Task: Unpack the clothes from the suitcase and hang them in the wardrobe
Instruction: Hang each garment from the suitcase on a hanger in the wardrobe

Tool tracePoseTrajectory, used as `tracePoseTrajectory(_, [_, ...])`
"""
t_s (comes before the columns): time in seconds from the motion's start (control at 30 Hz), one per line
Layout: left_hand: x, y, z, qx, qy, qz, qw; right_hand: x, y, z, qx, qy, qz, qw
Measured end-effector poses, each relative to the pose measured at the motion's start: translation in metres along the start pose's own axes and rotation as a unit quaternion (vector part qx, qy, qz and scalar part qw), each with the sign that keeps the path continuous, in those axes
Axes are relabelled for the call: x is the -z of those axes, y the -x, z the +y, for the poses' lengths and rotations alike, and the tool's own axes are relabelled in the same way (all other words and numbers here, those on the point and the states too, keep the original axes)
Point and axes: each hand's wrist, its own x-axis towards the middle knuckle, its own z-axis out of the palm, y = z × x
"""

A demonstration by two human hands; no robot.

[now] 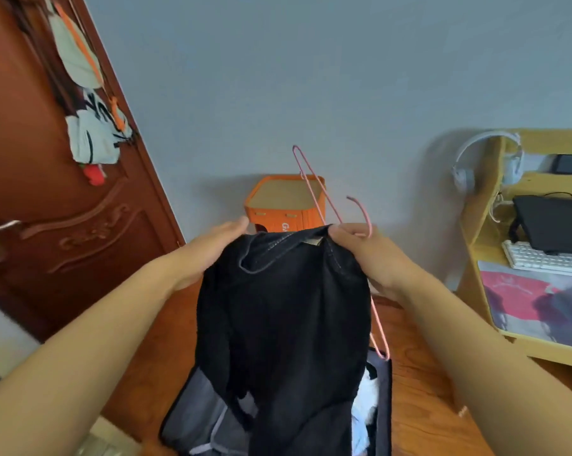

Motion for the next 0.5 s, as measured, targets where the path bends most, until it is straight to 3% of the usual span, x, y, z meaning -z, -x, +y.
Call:
tracePoseTrajectory(0.07, [-0.011, 0.004, -0.011, -0.028, -0.217, 0.055, 0.974, 0.003, 0.003, -0.018, 0.013, -0.072, -0.047, 0.996])
tracePoseTrajectory(0.1, [-0.023, 0.011, -0.013, -0.046, -0.24, 0.115, 0.963, 0.002, 0.004, -0.025, 0.021, -0.073, -0.064, 0.995])
tracePoseTrajectory(0.17, [-0.046, 0.028, -0.019, -0.015, -0.115, 0.176, 0.978, -0.004, 0.006, -0.031, 0.034, -0.029, -0.075, 0.996])
tracePoseTrajectory(0.2, [-0.058, 0.038, -0.025, 0.055, 0.001, 0.131, 0.99, -0.007, 0.007, -0.03, 0.04, -0.004, -0.076, 0.996])
tracePoseTrajectory(0.23, [-0.071, 0.048, -0.029, 0.141, 0.1, 0.038, 0.984, -0.01, 0.009, -0.028, 0.044, 0.018, -0.078, 0.996])
tracePoseTrajectory(0.3, [-0.094, 0.055, -0.044, 0.227, 0.181, -0.119, 0.949, -0.01, 0.014, -0.025, 0.048, 0.043, -0.092, 0.994])
tracePoseTrajectory(0.4, [-0.118, 0.043, -0.064, 0.226, 0.315, -0.142, 0.911, -0.006, 0.024, -0.022, 0.067, 0.062, -0.131, 0.987])
tracePoseTrajectory(0.5, [-0.126, 0.029, -0.061, 0.206, 0.365, -0.135, 0.898, -0.006, 0.037, -0.016, 0.055, 0.072, -0.147, 0.985])
